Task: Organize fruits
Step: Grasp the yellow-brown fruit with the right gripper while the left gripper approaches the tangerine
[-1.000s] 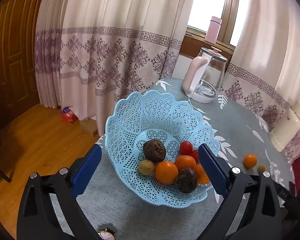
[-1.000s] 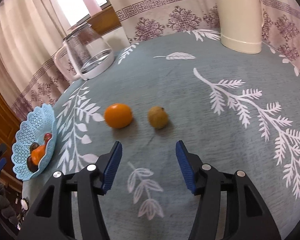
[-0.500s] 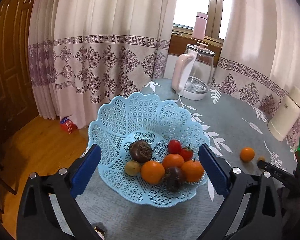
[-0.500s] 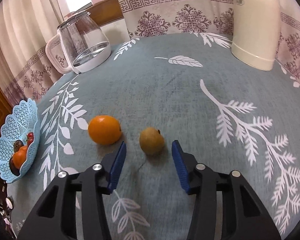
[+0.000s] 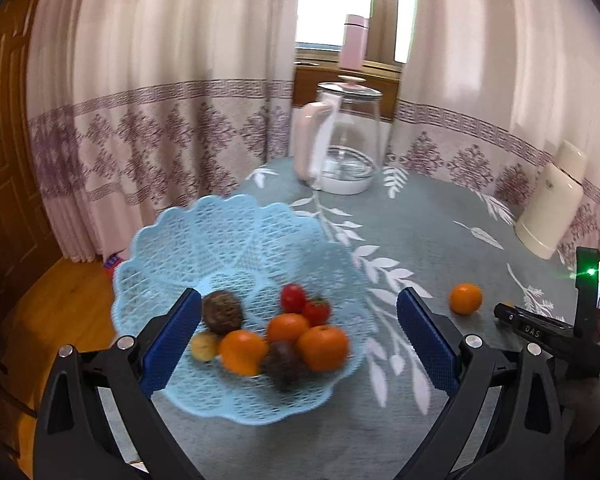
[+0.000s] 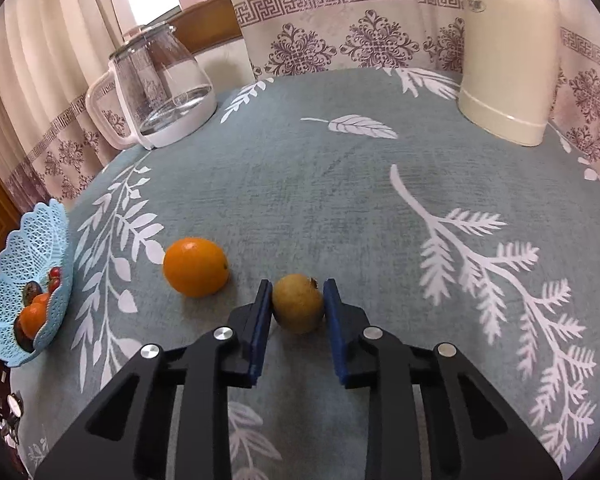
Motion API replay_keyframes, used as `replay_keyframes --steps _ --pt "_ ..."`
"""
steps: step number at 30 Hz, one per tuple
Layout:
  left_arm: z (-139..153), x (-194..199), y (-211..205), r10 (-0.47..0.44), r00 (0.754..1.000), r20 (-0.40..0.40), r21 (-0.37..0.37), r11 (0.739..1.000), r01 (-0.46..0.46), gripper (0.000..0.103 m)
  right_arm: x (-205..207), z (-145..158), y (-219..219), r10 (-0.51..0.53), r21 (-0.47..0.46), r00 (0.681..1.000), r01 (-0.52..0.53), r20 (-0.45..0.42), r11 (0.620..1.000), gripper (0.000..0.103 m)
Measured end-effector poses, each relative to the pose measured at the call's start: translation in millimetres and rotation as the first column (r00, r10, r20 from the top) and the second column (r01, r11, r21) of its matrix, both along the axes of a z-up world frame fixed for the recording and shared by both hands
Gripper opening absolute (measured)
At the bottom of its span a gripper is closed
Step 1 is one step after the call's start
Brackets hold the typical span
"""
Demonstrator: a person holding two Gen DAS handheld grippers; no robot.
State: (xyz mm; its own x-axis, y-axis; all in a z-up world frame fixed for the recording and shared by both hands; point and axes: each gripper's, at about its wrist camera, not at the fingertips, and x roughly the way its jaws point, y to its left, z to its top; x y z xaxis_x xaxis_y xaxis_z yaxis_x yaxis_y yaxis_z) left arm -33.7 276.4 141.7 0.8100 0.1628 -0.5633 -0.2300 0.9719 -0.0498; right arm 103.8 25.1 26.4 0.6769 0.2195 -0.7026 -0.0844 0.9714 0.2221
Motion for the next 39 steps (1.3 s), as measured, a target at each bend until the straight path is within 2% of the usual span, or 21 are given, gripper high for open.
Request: replay_keyframes --steps 7,14,23,35,39 --pt "-0.7 21.1 -44.2 -0.098 0.995 -0.008 0.034 0.995 0.098 0.099 -24.9 7.8 -26.0 -0.052 0.016 0.998 0.051 0.041 0.999 0.026" --pt "-10.8 50.5 -99.4 -0.206 0.978 -0.045 0.089 0.974 0.209 0.099 -31.8 2.9 -46.5 -0.116 0.052 0.992 0.113 0.055 0.992 0.026" --pt "-41.1 89.6 -138.7 -0.265 0.956 -0.124 0.071 0.959 0.275 0.099 -29.9 -4.6 -57.9 -0.144 0.116 0.989 0.138 0.041 0.984 0.026" --pt "-77.8 135.1 -153.8 -0.305 0.920 -0.244 0.025 0.947 0.320 0.074 -29.6 -7.1 -57.7 -0.139 0.118 0.990 0.134 0.035 0.984 0.026" --pt "-88.5 145.5 -149.0 -0.311 0.911 -0.273 -0.024 0.948 0.316 0.059 -30.0 -7.2 -57.5 -0.137 0.117 0.990 0.132 0.036 0.984 0.026"
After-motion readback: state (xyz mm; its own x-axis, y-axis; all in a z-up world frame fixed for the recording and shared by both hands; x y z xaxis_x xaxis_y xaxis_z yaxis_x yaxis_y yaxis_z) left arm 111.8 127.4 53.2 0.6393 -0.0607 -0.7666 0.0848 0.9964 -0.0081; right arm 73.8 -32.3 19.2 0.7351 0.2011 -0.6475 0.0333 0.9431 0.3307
